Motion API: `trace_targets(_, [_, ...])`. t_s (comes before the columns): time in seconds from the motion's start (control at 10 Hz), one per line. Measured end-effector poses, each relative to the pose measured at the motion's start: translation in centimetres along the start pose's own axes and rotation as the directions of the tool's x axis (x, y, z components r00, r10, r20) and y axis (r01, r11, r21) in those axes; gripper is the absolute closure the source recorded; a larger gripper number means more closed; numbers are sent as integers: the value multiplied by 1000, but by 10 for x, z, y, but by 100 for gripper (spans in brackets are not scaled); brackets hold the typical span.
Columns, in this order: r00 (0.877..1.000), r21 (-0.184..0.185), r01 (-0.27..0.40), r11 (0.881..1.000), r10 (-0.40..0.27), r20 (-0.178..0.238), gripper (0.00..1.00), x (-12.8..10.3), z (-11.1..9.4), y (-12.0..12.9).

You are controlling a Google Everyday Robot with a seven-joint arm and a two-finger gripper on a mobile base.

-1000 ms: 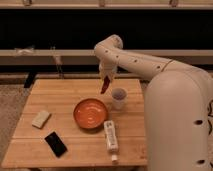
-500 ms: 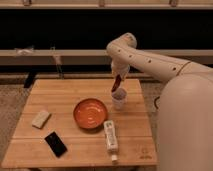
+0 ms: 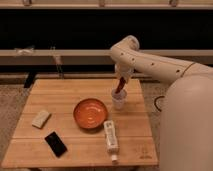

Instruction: Place the pepper in the ceramic cup

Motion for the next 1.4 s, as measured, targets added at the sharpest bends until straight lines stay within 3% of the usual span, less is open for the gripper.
trace_targets(0.5, [1000, -6, -19, 1000, 19, -11, 40, -21, 13, 8])
trace_targets(0.7, [1000, -3, -21, 1000, 21, -17, 24, -23, 13, 10])
trace_targets(0.8, [1000, 0, -19, 1000, 19, -23, 20, -25, 12, 8])
trace_targets(1.4, [999, 3, 8, 1000, -8, -39, 20, -23, 3, 0])
